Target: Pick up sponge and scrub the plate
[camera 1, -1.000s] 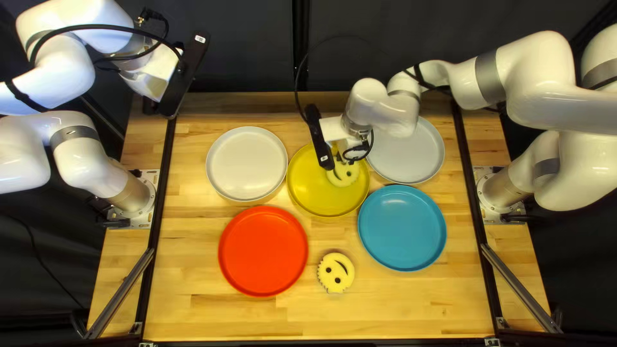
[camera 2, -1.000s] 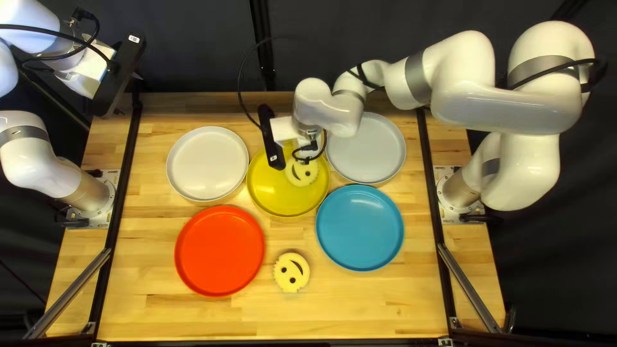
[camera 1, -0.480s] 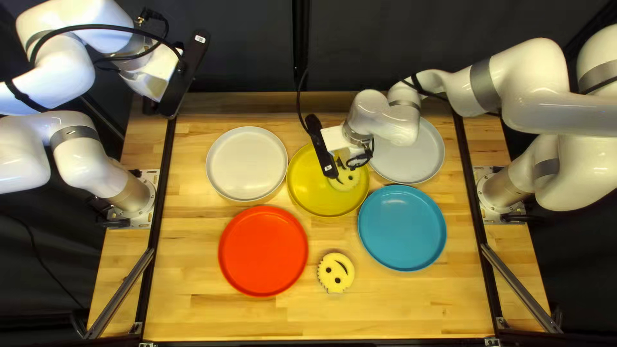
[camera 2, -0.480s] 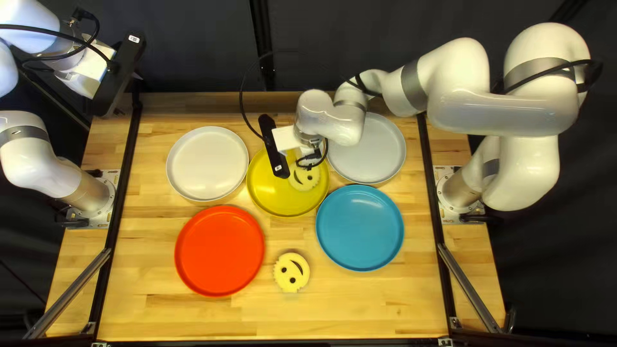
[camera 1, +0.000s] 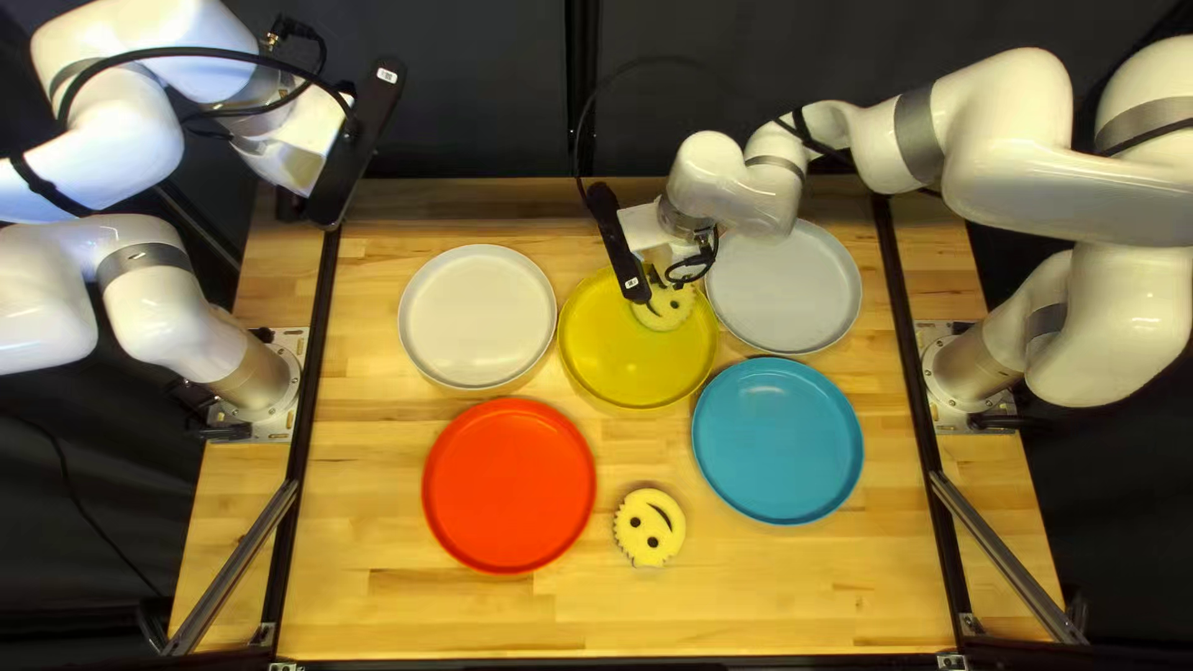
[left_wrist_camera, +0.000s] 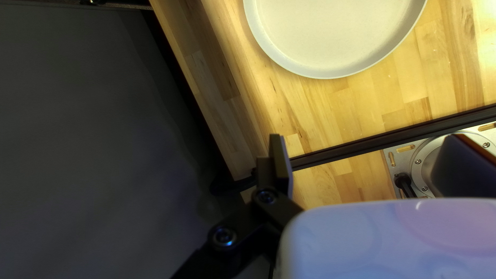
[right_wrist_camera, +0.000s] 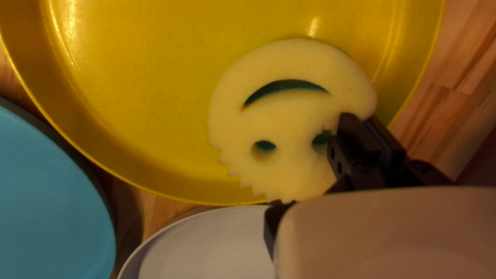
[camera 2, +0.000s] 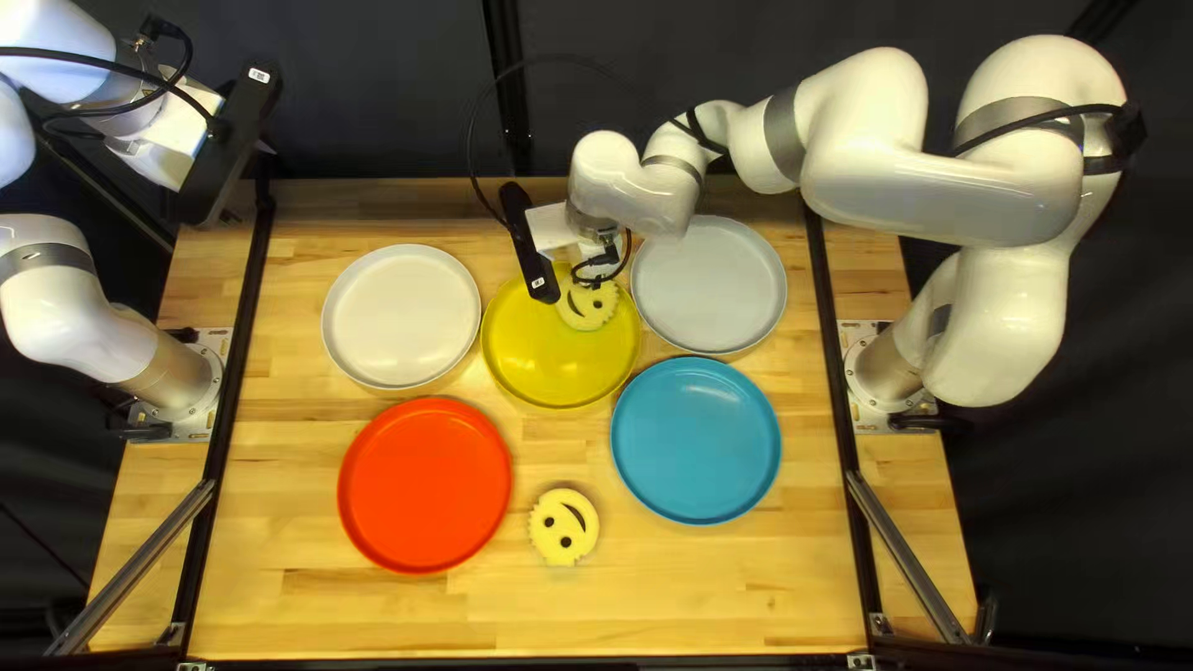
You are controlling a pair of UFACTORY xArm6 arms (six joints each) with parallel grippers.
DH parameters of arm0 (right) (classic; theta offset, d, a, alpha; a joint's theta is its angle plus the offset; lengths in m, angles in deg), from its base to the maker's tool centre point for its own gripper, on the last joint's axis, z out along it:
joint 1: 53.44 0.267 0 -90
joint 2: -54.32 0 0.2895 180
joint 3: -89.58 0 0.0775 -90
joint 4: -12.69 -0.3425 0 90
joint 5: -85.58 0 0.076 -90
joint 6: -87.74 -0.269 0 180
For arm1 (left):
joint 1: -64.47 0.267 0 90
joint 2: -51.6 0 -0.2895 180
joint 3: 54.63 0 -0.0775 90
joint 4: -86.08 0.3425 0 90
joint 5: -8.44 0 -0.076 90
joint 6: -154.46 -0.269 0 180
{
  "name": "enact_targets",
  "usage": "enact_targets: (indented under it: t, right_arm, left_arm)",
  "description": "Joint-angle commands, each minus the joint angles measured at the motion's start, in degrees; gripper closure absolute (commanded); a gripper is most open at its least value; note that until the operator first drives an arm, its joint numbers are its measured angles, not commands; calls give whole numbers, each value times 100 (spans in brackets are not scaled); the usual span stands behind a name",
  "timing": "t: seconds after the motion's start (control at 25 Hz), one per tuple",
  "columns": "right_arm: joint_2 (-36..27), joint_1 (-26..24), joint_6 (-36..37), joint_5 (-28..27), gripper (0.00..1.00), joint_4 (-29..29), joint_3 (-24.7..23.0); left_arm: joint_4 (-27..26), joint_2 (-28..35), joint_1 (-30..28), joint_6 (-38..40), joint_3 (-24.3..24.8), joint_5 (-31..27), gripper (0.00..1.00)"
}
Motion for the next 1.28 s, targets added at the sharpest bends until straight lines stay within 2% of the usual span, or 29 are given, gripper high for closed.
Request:
enact_targets:
  t: [0.04,0.32,0.44,0.72,1.04,1.28]
  right_arm:
    - [-170,330,-344,152,100,163,-257]
    - [-94,772,-701,264,100,389,-258]
    - [22,792,-651,277,100,403,-151]
    - [466,197,120,148,100,91,382]
    - [728,-296,584,-164,100,-95,870]
    - [491,-48,281,-12,100,8,508]
  left_arm:
    - [0,0,0,0,0,0,0]
    - [0,0,0,0,0,0,0]
    - [0,0,0,0,0,0,0]
    - [0,0,0,0,0,0,0]
    - [0,0,0,0,0,0,0]
    - [0,0,0,0,0,0,0]
